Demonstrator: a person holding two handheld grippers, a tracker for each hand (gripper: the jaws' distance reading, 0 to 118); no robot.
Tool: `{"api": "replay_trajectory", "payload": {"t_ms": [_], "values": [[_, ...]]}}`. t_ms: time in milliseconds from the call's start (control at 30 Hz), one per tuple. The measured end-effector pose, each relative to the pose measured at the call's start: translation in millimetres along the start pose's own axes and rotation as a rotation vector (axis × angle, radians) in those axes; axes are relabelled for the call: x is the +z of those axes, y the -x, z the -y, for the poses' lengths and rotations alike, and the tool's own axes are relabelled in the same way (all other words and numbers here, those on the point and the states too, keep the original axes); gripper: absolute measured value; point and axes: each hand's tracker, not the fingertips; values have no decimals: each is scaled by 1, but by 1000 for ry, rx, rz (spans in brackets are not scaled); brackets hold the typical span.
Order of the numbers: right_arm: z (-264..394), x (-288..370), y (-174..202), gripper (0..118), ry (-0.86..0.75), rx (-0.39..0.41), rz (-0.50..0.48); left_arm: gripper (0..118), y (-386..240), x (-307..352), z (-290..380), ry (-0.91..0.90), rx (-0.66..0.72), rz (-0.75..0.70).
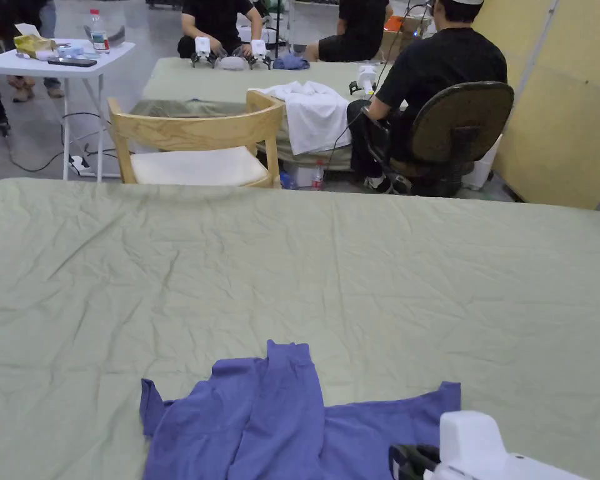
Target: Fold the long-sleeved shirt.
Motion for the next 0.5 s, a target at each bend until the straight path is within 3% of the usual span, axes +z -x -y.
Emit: {"api": "replay_trajectory", "payload": {"t_ms": [67, 167, 267, 300, 333, 367, 400, 500], "values": [[-39, -55, -8, 4, 3, -56, -71, 0, 5, -3, -6, -4, -5, -3], [-78, -132, 1, 4, 56, 7, -55, 0, 11, -11, -12, 0, 10, -8], [-93, -202, -6, 5, 204, -22, -65, 0, 18, -19, -16, -5, 53, 3], [-93, -220, -7, 17, 241, -31, -28, 0, 19, -23, -16, -4, 52, -7], [-93, -234, -9, 48, 264, -38, 27, 0, 21, -26, -15, 1, 45, -17], [-93, -246, -11, 103, 301, -34, 71, 0, 22, -29, -14, 5, 48, -19], [-90, -256, -14, 118, 331, -29, 113, 0, 26, -33, -13, 14, 53, -19], [-87, -267, -12, 105, 365, -27, 117, 0, 27, -39, -10, 37, 68, -10]]}}
